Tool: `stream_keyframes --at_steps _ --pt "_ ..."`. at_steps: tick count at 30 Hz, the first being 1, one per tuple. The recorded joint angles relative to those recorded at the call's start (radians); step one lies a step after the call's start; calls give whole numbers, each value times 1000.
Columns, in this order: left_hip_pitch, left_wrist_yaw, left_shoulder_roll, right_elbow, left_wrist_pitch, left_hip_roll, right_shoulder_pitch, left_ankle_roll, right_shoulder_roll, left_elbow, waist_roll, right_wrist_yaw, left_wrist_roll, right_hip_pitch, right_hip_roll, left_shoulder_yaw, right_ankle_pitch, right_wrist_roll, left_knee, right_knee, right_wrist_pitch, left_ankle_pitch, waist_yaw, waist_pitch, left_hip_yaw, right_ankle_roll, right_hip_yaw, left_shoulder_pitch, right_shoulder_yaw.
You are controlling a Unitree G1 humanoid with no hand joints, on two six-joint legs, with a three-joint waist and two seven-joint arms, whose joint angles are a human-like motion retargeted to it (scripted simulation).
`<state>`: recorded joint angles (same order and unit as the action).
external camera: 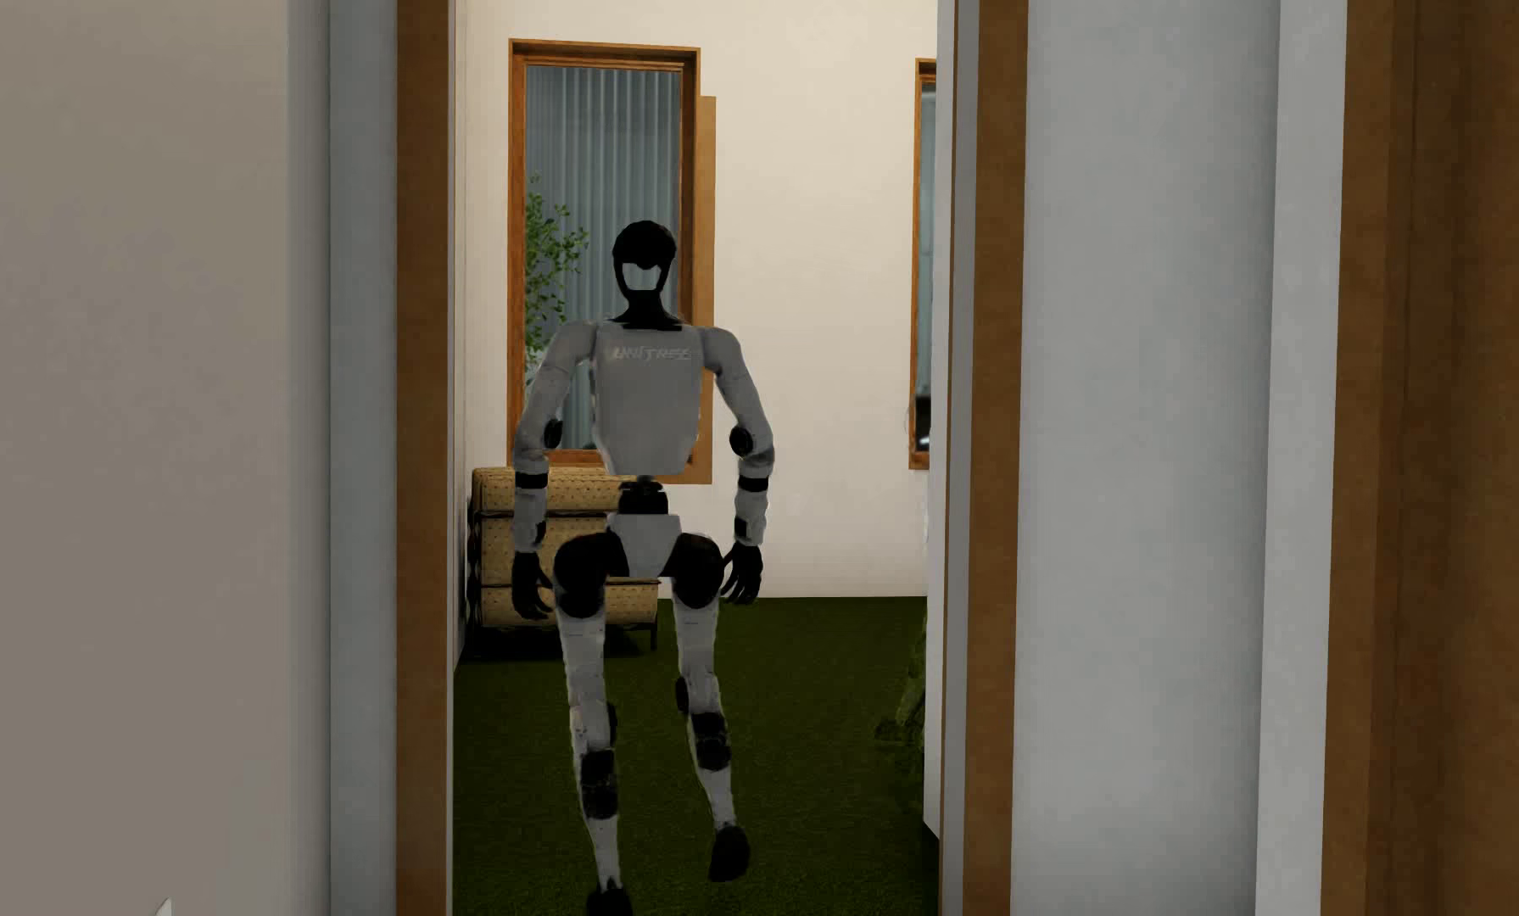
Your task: Go around the corner
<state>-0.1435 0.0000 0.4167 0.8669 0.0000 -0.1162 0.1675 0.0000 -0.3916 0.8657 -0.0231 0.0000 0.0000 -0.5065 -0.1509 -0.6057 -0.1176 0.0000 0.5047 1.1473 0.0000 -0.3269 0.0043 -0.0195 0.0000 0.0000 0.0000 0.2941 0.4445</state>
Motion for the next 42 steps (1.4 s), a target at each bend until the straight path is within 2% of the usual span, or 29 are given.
stream_keyframes --at_steps 3,6,9,12,16,18,19,21,22,23,25,27,30,31,33,36,38,40,42 --pt "55 0 15 -29 0 25 23 0 1 -8 35 0 0 -151 33 1 -138 0 2 245 0 -28 -73 17 0 0 0 7 -19" --pt "96 0 26 -15 0 51 48 0 4 -8 56 0 0 -251 70 10 -78 0 17 212 0 -55 -132 28 0 0 0 -5 -11" --pt "152 0 30 42 0 70 65 0 8 -4 59 0 0 -289 91 8 14 0 12 6 0 -69 -171 38 0 0 0 -36 32" --pt "205 0 21 85 0 78 84 0 6 -13 49 0 0 -230 85 -5 127 0 5 -312 0 -61 -208 38 0 0 0 -62 72" --pt "246 0 -10 104 0 85 126 0 5 -67 31 0 0 -60 55 -27 95 0 13 -668 0 -36 -244 -6 0 0 0 -64 76" --pt "277 0 -36 135 0 108 140 0 9 -87 32 0 0 -19 60 -11 168 0 21 -673 0 8 -216 -34 0 0 0 -43 94" --pt "287 0 -54 159 0 122 135 0 11 -83 46 0 0 -30 84 2 193 0 46 -632 0 64 -183 -37 0 0 0 -29 108" --pt "241 0 -83 188 0 153 96 0 5 -50 76 0 0 -11 129 5 152 0 181 -564 0 213 -144 -31 0 0 0 -2 146" --pt "150 0 -100 143 0 181 88 0 -4 -46 105 0 0 4 166 38 105 0 314 -564 0 245 -165 -43 0 0 0 21 21" --pt "64 0 -86 74 0 188 73 0 -13 -62 112 0 0 46 183 12 58 0 467 -568 0 234 -191 -37 0 0 0 24 -4" --pt "-59 0 -40 -99 0 211 55 0 -26 -93 103 0 0 160 217 -28 7 0 701 -597 0 202 -185 -17 0 0 0 -1 -39" --pt "-158 0 -7 -227 0 228 33 0 -24 -89 69 0 0 240 238 25 -10 0 767 -605 0 269 -113 -18 0 0 0 -22 -78" --pt "-293 0 26 -338 0 214 -13 0 -15 -68 28 0 0 338 252 167 -44 0 594 -608 0 483 -59 -4 0 0 0 -40 -100" --pt "-324 0 37 -365 0 203 -20 0 -15 -65 20 0 0 373 252 183 -58 0 494 -612 0 509 -54 1 0 0 0 -48 -98" --pt "-357 0 53 -394 0 187 -15 0 -23 -62 12 0 0 441 240 170 -86 0 290 -621 0 447 -35 8 0 0 0 -60 -81" --pt "-328 0 49 -290 0 172 10 0 -25 -64 1 0 0 521 209 147 -124 0 25 -624 0 225 10 7 0 0 0 -46 -38" --pt "-297 0 27 -133 0 166 32 0 -14 -61 -5 0 0 553 185 148 -144 0 -39 -611 0 143 40 -1 0 0 0 -17 -14" --pt "-285 0 -4 34 0 146 65 0 -9 -39 -1 0 0 572 162 129 -129 0 4 -593 0 178 46 -18 0 0 0 14 -5" --pt "-299 0 -40 168 0 121 108 0 -6 15 -5 0 0 562 139 77 -12 0 84 -548 0 243 9 -36 0 0 0 31 -20"
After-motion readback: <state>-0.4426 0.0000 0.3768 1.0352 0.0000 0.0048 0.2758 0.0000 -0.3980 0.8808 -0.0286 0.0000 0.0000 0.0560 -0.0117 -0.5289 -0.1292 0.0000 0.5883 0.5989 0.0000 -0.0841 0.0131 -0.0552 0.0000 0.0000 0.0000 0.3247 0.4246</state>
